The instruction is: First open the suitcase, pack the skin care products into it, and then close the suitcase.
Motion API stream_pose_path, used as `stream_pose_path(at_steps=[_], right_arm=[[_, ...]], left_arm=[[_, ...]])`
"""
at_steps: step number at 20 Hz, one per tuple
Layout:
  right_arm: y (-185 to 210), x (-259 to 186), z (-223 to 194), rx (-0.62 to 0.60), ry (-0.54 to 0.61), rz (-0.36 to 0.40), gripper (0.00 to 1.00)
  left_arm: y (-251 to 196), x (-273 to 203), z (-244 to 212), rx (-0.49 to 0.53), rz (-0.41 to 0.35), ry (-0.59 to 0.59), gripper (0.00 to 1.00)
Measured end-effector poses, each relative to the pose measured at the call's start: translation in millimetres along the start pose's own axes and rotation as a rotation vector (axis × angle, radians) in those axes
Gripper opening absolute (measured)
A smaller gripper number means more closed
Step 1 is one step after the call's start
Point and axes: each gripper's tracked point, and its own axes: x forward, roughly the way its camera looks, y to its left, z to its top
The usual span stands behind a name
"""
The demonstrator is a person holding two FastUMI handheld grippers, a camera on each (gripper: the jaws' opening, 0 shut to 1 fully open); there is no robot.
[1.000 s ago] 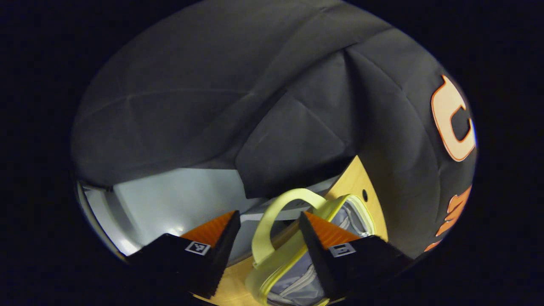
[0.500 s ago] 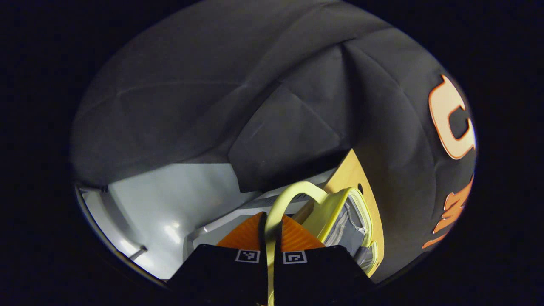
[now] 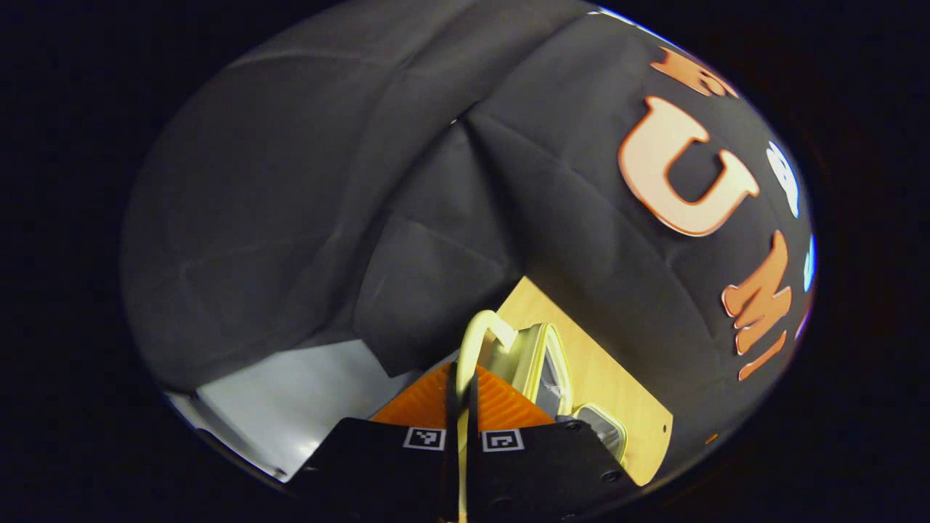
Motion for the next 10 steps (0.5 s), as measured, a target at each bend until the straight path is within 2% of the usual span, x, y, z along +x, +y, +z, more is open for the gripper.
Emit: stream_pose_path(at_steps=[4, 10], right_arm=[[-7, 0, 2, -0.016, -0.026, 0.019, 0.95], [-22, -5, 4, -0.024, -0.05, 0.048, 0.95]], left_arm=[[-62, -31, 11, 0.159, -0.065, -0.055, 0.04], [-143, -69, 8, 0.274, -0.147, -0.103, 0.04]])
